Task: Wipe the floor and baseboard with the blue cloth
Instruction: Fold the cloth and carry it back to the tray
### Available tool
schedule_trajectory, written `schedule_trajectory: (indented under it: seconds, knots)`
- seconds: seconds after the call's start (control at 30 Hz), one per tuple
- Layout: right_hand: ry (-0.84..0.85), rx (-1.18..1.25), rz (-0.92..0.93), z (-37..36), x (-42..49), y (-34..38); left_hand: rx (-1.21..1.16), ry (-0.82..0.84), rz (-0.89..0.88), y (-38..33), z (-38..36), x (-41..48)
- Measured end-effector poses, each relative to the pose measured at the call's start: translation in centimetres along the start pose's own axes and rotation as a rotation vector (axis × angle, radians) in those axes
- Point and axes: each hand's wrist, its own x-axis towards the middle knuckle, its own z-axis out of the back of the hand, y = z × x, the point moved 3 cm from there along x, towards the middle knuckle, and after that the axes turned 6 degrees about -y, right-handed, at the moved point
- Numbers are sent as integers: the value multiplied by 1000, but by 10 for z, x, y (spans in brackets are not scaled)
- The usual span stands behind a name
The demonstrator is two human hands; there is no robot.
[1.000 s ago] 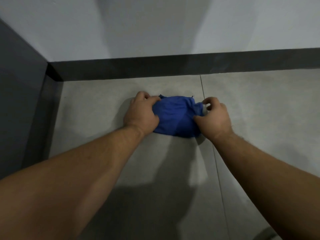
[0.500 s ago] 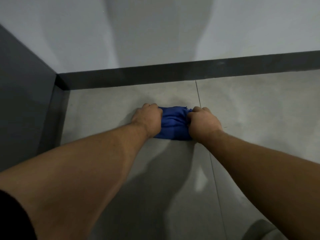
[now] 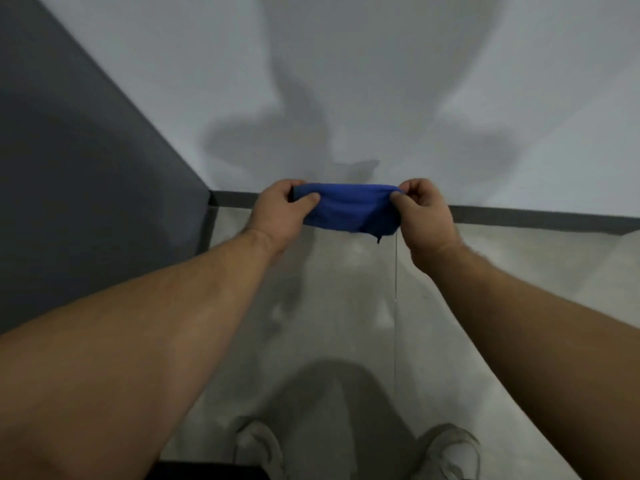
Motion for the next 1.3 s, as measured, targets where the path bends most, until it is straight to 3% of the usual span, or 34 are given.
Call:
schedule_trajectory:
  seconds: [0.3, 0.43, 0.57, 0.67, 0.87, 0.97, 1.17, 1.3]
  knots:
    - [168, -3, -125, 32, -93, 301, -247, -154, 196, -268, 110, -115]
    - [362, 174, -289, 41, -138, 416, -412, -222, 283, -370, 162, -159]
    - [531, 175, -247, 27, -168, 501, -452, -293, 251, -432, 220, -190]
    - [571, 40, -123, -8, -188, 548, -427, -349, 190, -454, 272, -205]
    - [588, -96, 108, -120, -225, 605, -136, -575, 15, -458, 390, -214]
    - [586, -131, 182, -182, -236, 624, -164, -650, 107, -447, 436, -203]
    - [568, -377, 390, -277, -223, 651, -281, -645, 311, -427, 477, -164]
    - [604, -495, 487, -315, -215, 650, -177, -629, 287, -414, 485, -150]
